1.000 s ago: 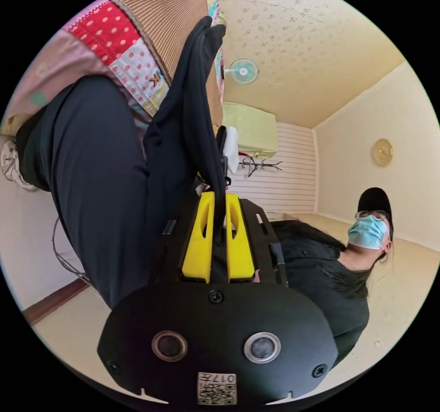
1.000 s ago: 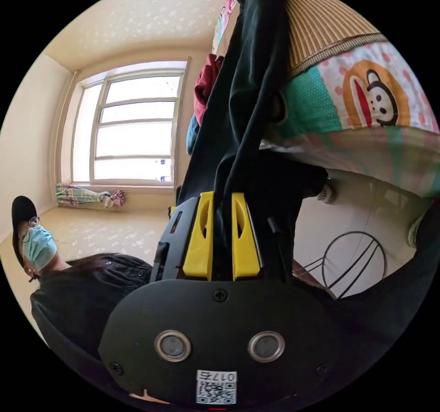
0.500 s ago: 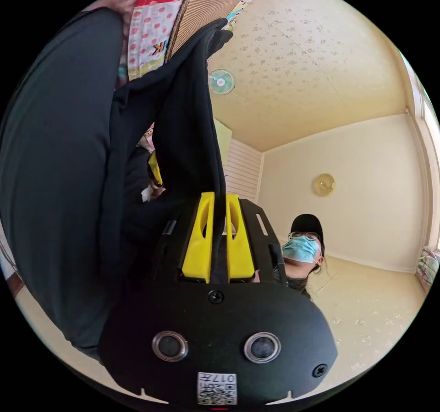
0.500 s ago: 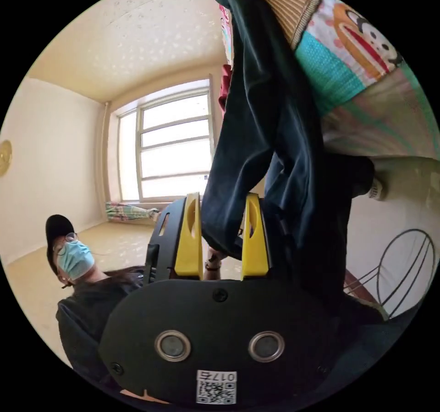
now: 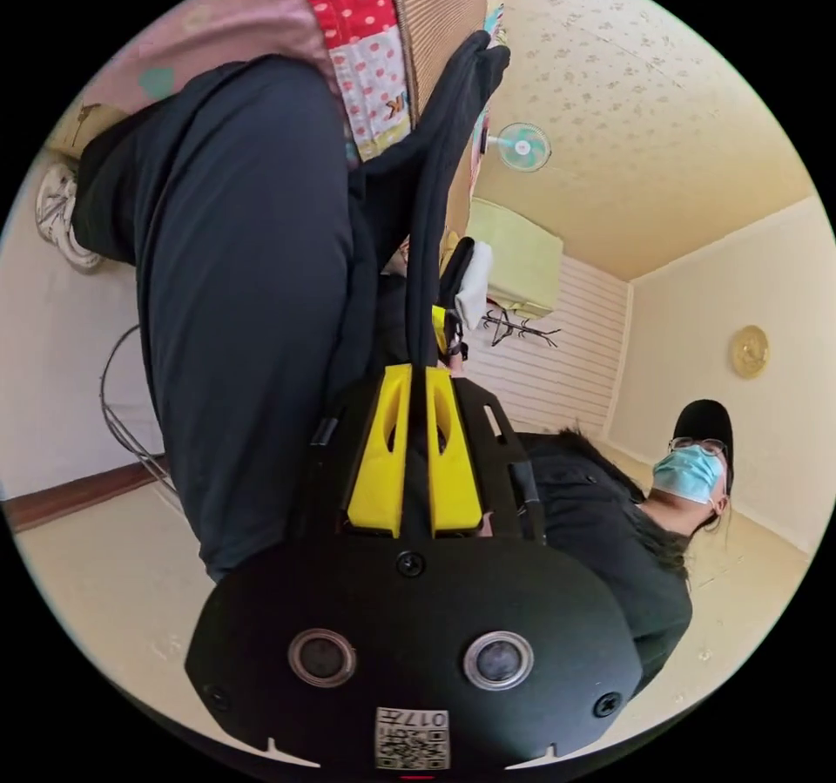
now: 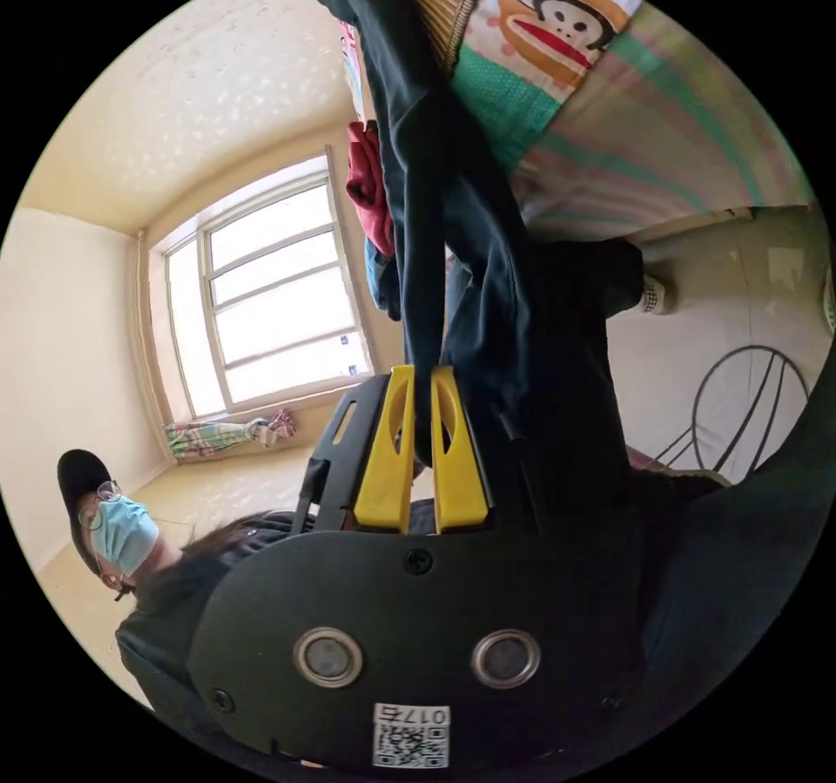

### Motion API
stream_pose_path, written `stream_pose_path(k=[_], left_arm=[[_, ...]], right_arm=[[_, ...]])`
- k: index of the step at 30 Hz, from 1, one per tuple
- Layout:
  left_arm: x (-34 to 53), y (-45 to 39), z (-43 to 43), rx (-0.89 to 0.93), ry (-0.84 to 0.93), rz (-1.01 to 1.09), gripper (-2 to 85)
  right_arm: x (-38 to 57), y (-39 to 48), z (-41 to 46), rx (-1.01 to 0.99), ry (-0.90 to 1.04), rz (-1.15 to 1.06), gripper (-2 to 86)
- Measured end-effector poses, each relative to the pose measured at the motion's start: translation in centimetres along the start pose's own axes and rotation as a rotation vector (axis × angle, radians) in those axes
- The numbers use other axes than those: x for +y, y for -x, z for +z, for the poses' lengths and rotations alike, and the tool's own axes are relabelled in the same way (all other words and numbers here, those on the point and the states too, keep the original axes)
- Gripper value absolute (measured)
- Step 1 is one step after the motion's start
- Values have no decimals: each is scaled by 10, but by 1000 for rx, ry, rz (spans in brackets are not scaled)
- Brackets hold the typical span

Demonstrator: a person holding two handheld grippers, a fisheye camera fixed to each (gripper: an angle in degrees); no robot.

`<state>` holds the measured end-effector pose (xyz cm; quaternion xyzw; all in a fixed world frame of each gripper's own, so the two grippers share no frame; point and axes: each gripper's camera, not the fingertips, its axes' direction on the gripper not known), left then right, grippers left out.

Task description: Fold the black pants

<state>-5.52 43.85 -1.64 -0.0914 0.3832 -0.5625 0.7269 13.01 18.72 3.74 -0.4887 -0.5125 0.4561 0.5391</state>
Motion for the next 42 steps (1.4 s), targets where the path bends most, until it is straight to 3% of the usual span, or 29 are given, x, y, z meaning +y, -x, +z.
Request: stream_pose_path(k=[5,7,10,12,15,19,25,30,34,38,42], left_arm=[[22,-41,22,-116,-10,276,20],[29,-26,38,-221,39,230,3],[35,5,42,-228,-4,126,-5],[37,12,41,-216,-37,113,-5],[26,-5,43,-335,-109,166,4],[-57,-47,94,-419,-50,291,100],[-212,-75,204,-573,-56,416,111],[-274,-68,261,-779,-242,490,111],[-307,-46,298,-910,-224,459,106],[-304,-25,306,-816,-214,509,55],[-268,-12,261,-566,-399,513,-3]], right_arm=[[-6,18,13,66,75,-106,40],[-11,13,17,129,92,-63,46],[-16,8,13,164,89,-35,64],[-21,12,6,204,77,-37,76],[-29,23,-7,298,29,-69,82],[-45,32,-15,366,-23,-80,83],[-37,43,-18,331,-23,-77,80],[0,47,-42,268,-140,-59,74],[13,48,-52,279,-214,-51,73],[5,43,-53,234,-227,-29,72],[-15,56,-39,298,-179,-80,72]])
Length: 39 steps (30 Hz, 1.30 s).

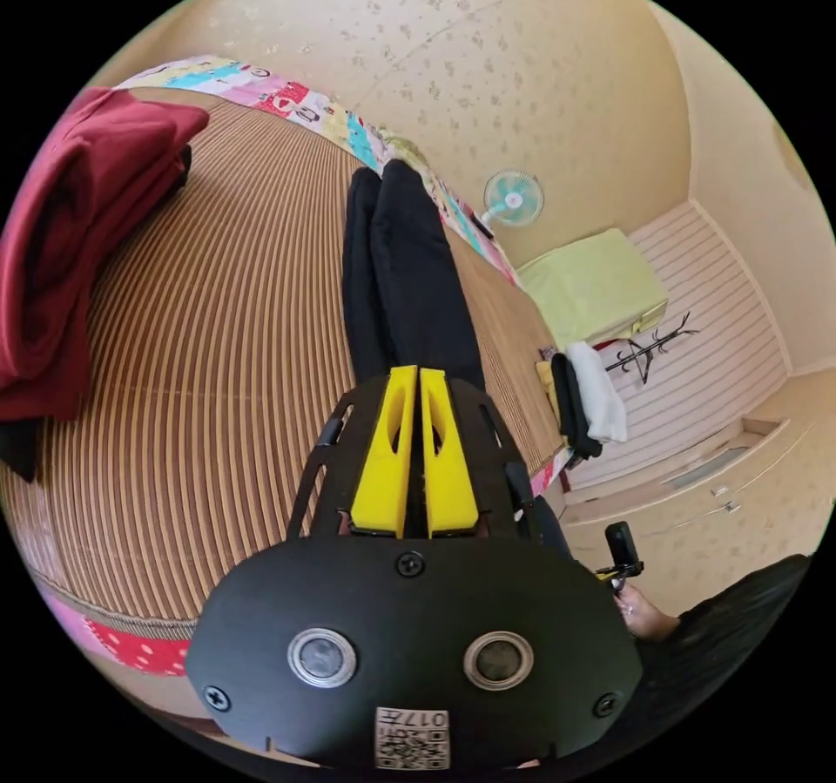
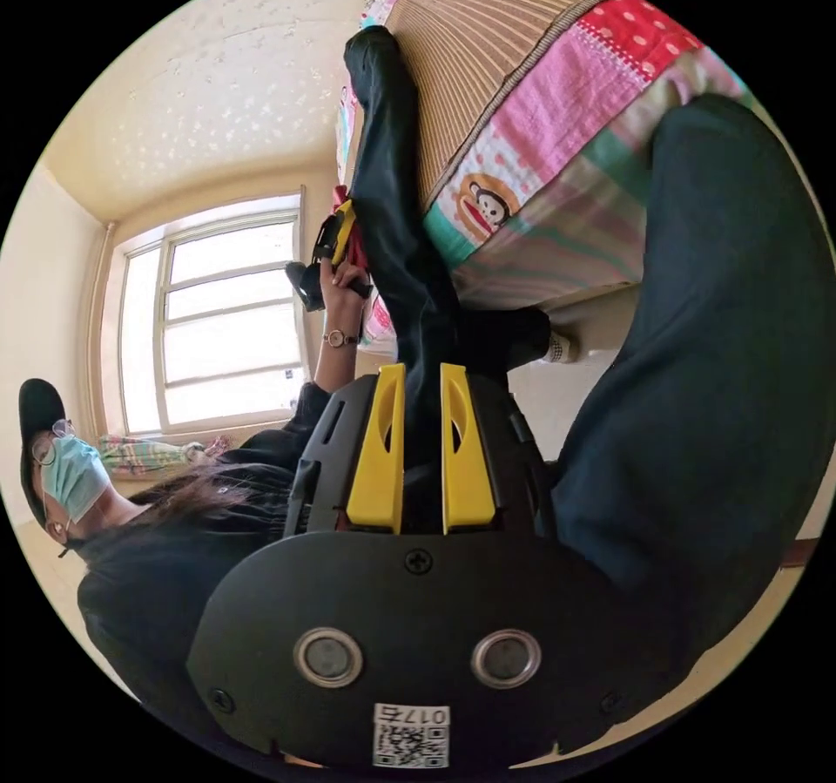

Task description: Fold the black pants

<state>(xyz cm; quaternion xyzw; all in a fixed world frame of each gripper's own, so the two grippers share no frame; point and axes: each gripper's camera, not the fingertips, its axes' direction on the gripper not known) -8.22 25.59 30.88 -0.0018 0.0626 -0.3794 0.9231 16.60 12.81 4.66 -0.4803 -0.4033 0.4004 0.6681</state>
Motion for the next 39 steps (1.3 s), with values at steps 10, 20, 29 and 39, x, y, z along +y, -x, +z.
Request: stream_pose_path(k=[10,20,29,39], left_arm=[[23,48,-8,17,57,-99,92],[65,76,-9,264,318,-145,164],[97,84,-3,207,444,-129,65],[119,-8,-126,724,213,124,52]], right_arm=[[-51,23,37,78,85,-149,97],[-130,7,59,-92,-22,-312,106],[-127,-16,62,-252,64,-289,101],[-33,145,-16,-502,3,-769,28]])
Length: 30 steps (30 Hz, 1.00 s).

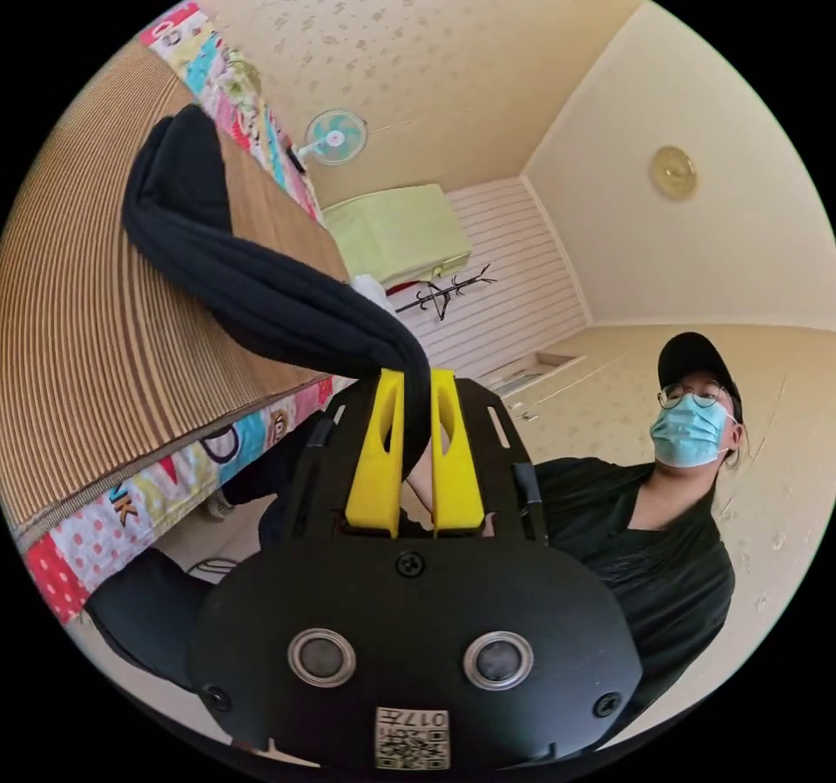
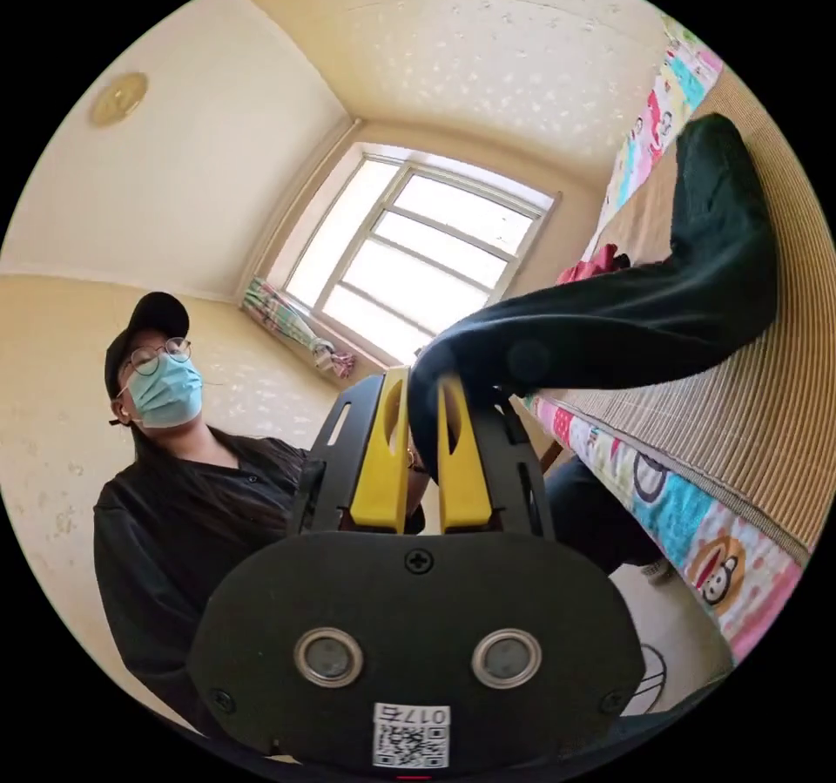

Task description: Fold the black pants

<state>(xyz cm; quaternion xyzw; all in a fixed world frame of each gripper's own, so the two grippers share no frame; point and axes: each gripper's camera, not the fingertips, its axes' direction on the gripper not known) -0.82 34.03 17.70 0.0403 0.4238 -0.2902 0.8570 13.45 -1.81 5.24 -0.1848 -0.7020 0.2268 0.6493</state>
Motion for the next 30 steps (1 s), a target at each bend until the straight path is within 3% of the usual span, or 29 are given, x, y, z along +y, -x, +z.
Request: stream_pose_path(k=[7,12,17,22,24,30], left_arm=[[-5,-218,17,-10,-20,461,52],[-5,-306,30,8,-99,607,52],[-37,-293,45,-121,-148,518,52],[-120,-211,53,-302,-153,291,52],[-142,-189,53,-299,-164,245,52],[-130,-210,58,-372,-174,524,51]], right_arm=[[-59,227,25,145,88,-474,14],[-85,334,40,295,53,-667,11],[-124,303,31,392,4,-598,5],[-201,220,26,540,26,-400,2],[-223,204,26,502,-11,-368,2],[-197,249,62,650,57,-679,1]])
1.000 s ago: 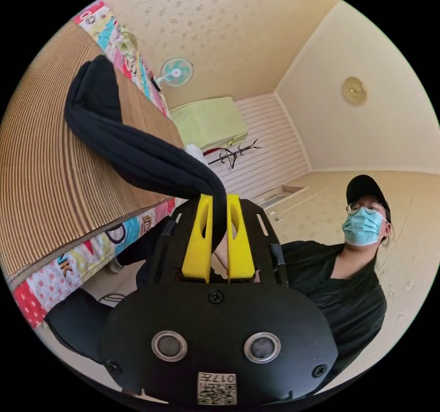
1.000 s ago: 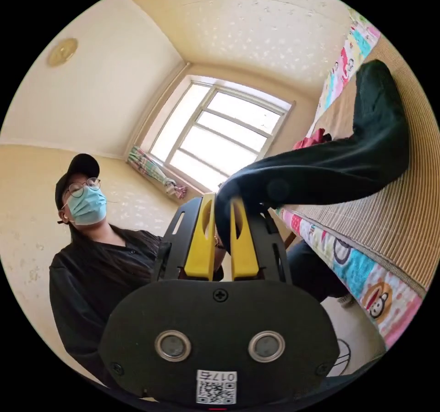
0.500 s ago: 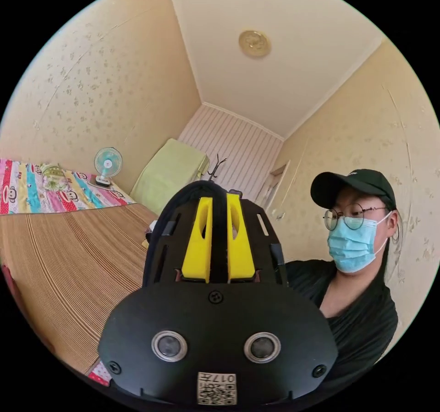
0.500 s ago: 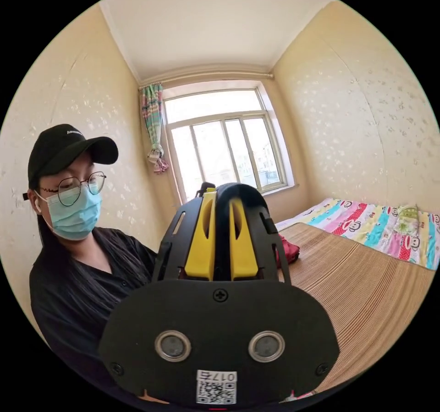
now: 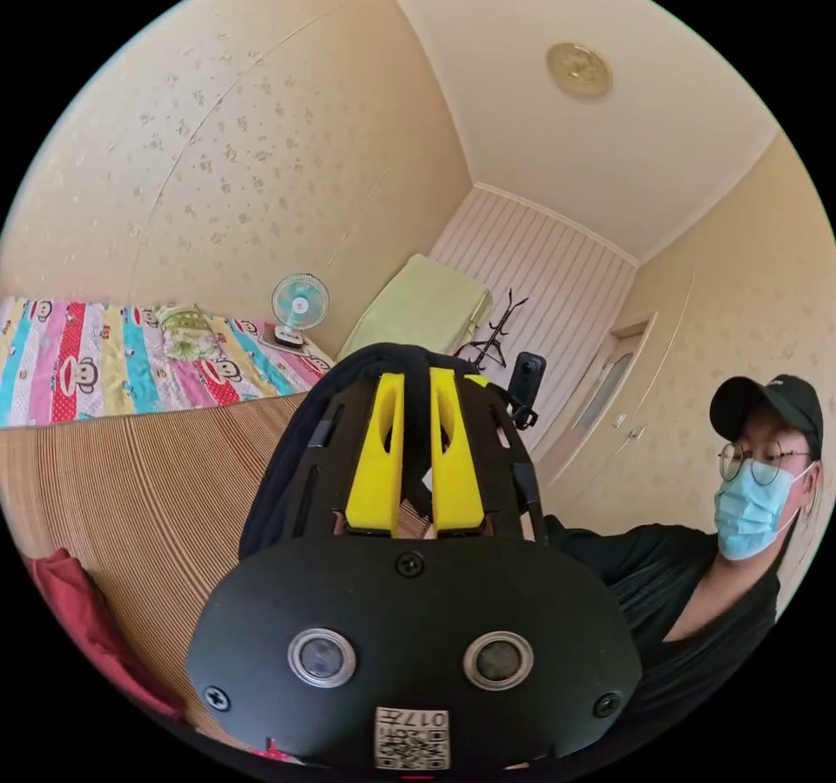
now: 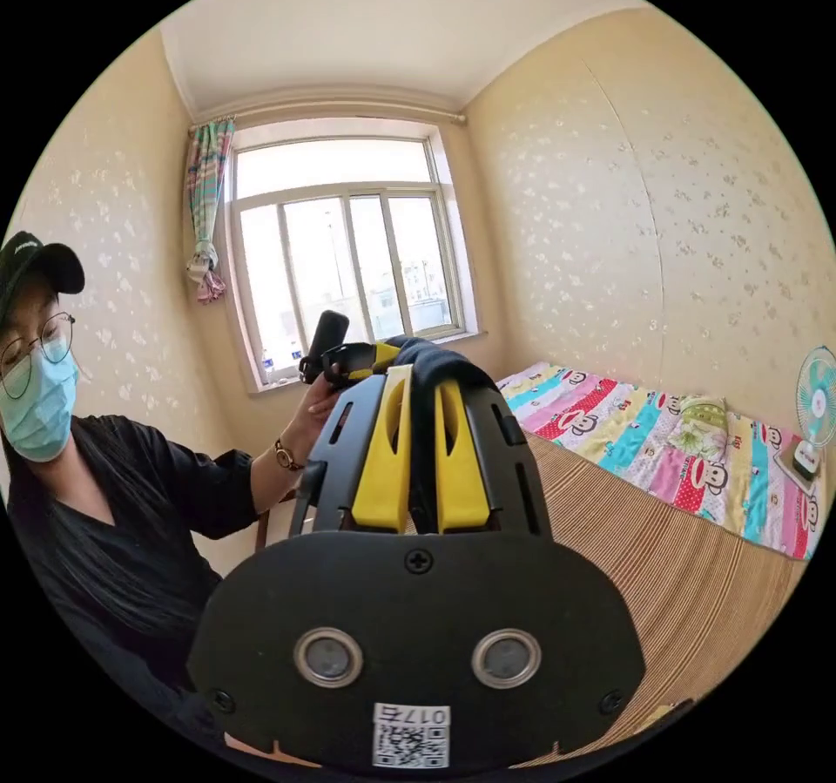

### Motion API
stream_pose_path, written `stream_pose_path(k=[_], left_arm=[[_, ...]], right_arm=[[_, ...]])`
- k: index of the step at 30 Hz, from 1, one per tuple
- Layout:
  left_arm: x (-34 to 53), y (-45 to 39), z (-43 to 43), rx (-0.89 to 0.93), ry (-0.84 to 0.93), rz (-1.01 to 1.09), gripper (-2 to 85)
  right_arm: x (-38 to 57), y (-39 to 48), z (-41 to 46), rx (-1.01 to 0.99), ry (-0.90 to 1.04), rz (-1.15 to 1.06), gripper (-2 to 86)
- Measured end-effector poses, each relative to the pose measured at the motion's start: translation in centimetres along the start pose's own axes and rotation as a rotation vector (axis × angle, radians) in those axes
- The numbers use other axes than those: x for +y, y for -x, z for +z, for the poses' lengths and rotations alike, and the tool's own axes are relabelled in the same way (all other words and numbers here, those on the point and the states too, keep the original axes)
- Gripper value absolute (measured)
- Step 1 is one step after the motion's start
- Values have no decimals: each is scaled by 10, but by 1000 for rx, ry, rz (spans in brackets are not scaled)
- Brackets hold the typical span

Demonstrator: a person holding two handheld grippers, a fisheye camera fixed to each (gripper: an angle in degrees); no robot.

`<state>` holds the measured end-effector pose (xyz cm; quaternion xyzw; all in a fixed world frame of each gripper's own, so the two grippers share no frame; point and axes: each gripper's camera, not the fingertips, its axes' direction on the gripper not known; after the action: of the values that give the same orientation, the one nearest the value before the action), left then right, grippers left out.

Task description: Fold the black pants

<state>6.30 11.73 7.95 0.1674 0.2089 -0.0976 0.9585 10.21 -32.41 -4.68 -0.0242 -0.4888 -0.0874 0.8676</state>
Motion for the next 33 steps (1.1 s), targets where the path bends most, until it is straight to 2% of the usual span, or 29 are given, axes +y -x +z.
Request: stream_pose_path(k=[4,10,14,19,22,26,29,33], left_arm=[[30,-49,-23,107,-93,96,51],[38,-169,-70,80,-218,326,51],[37,-217,-96,145,-258,342,51],[40,-244,-112,186,-289,345,51],[31,-226,-108,208,-263,271,51],[16,-174,-90,204,-233,156,51],[-7,-102,-62,164,-189,30,51],[-52,24,-6,-28,-58,-119,51]], right_arm=[[1,42,-22,-98,-90,-65,1],[-38,139,-60,-116,-193,-221,4],[-55,187,-78,-205,-259,-235,12],[-59,221,-80,-162,-268,-263,27],[-62,211,-70,-142,-239,-223,30],[-62,148,-37,-136,-190,-77,25],[-61,74,1,-86,-129,8,17],[-55,-46,80,84,57,125,8]])
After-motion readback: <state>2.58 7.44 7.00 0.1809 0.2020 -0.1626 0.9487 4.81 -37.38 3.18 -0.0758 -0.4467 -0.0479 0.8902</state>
